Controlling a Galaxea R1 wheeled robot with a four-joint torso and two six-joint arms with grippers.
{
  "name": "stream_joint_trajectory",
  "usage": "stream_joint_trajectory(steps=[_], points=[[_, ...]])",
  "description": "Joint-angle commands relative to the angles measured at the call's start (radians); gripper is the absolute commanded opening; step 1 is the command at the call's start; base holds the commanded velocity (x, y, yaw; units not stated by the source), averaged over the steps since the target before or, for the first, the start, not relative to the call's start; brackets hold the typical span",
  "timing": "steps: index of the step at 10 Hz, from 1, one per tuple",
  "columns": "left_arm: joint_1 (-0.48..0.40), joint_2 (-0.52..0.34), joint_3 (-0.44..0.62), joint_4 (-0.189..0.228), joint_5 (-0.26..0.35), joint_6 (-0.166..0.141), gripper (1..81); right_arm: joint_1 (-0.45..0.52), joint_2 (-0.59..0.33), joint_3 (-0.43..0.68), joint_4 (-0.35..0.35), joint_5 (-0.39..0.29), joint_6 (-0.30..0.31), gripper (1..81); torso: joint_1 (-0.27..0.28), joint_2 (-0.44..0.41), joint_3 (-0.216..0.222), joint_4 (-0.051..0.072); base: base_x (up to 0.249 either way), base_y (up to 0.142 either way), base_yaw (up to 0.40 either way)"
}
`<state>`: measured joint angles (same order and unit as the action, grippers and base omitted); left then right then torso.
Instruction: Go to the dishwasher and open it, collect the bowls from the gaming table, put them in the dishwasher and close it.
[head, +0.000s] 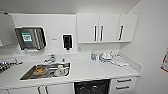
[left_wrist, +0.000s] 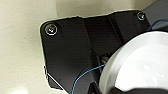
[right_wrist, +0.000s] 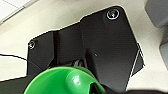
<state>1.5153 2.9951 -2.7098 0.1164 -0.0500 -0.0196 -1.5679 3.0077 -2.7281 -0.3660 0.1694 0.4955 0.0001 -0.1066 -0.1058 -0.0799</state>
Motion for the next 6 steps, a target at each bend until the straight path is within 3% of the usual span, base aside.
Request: stream_joint_trajectory(steps=[1, 6], points=[[-0.053, -0.007, 0.002, 0.002, 0.045, 0.006, 1.0, 0.051, -0.002, 0.002, -0.007, -0.036, -0.002, 1.0, 0.000, 0.000, 0.000, 0.000, 0.140, -0.066, 0.000], [-0.053, -0.005, 0.002, 0.005, 0.045, 0.003, 1.0, 0.053, -0.002, 0.002, -0.007, -0.036, -0.002, 1.0, 0.000, 0.000, 0.000, 0.000, 0.139, 0.000, 0.000]])
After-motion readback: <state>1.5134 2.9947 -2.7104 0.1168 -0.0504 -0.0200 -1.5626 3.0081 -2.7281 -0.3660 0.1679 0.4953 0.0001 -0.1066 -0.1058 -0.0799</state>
